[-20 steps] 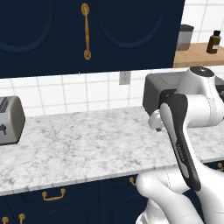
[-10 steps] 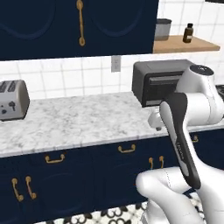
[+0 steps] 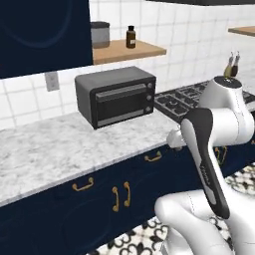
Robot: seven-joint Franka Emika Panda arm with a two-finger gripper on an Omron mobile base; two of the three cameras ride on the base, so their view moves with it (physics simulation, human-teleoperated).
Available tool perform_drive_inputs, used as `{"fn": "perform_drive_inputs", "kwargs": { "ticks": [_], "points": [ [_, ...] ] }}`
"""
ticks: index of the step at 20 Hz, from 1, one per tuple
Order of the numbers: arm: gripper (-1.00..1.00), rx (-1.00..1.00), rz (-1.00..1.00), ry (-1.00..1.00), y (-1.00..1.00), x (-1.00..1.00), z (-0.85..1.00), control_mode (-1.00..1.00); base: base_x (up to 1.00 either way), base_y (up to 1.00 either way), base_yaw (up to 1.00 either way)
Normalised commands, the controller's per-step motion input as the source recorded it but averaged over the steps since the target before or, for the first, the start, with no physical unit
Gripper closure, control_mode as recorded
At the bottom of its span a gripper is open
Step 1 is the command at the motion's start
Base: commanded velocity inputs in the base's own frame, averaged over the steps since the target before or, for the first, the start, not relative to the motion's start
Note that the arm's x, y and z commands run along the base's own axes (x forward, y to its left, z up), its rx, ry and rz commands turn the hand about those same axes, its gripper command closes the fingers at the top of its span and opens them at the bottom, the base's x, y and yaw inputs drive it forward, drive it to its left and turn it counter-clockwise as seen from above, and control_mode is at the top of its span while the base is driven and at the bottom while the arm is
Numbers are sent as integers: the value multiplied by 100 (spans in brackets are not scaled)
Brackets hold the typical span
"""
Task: Navigate to the oven.
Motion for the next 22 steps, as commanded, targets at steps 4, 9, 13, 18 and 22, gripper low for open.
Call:
{"fn": "perform_drive_inputs", "kwargs": {
  "ticks": [4,9,13,18,22],
  "points": [
    [-100,0,0,0,0,0,0,100,4,-22,-64],
    [-100,0,0,0,0,0,0,100,11,-27,-60],
    [-100,0,0,0,0,0,0,100,7,1,-94],
    [-100,0,0,0,0,0,0,100,0,1,-100],
    [-100,0,0,0,0,0,0,100,0,0,-100]
  ]
}}
